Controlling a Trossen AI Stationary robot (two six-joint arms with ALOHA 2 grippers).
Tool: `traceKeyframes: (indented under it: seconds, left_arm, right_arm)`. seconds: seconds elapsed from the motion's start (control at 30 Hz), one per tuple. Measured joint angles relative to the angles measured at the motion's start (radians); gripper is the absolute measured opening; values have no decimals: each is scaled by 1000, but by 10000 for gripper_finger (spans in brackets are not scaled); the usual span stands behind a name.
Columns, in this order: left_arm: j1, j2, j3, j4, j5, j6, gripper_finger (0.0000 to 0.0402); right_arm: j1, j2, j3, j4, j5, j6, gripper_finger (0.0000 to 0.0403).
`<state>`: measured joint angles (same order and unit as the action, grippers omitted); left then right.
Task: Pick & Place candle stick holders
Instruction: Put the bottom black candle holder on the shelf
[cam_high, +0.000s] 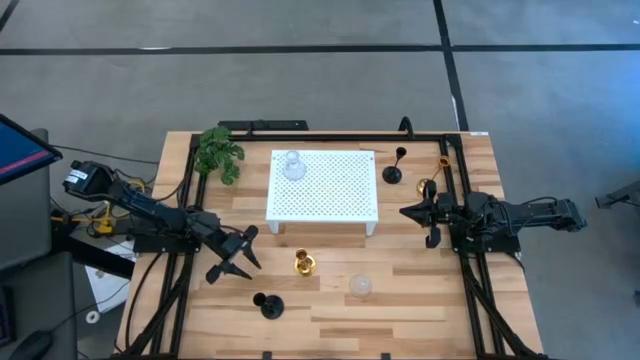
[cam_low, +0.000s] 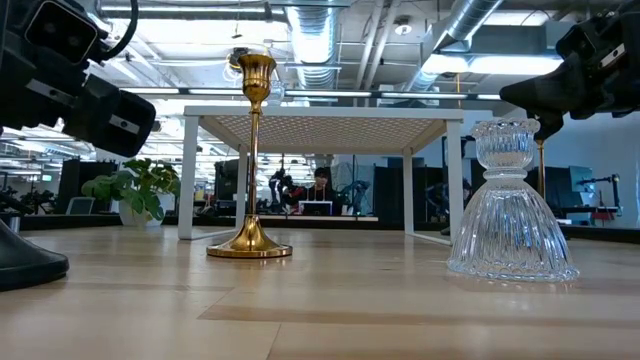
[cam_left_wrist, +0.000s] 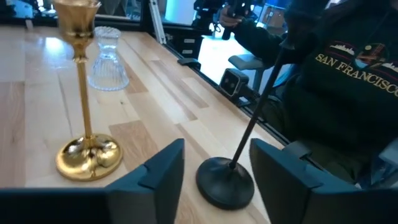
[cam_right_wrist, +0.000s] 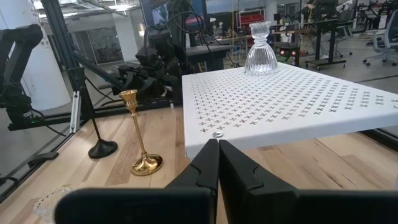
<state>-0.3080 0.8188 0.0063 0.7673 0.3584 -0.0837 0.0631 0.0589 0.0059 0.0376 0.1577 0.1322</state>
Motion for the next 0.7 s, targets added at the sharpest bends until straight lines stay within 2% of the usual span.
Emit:
traceKeyframes:
  seconds: [0.13, 0.23, 0.37, 0.7]
  left_arm:
    - [-23, 21, 0, 23, 0, 0, 214]
    - [-46, 66, 0, 78, -24, 0, 221]
    - [-80, 154, 32, 110, -101, -2, 215]
    - [-186, 398, 188, 116, -80, 0, 200]
  right_arm:
    - [0, 0, 0, 0, 0, 0, 0]
    - [0, 0, 0, 0, 0, 0, 0]
    - [0, 0, 0, 0, 0, 0, 0]
    - [0, 0, 0, 0, 0, 0, 0]
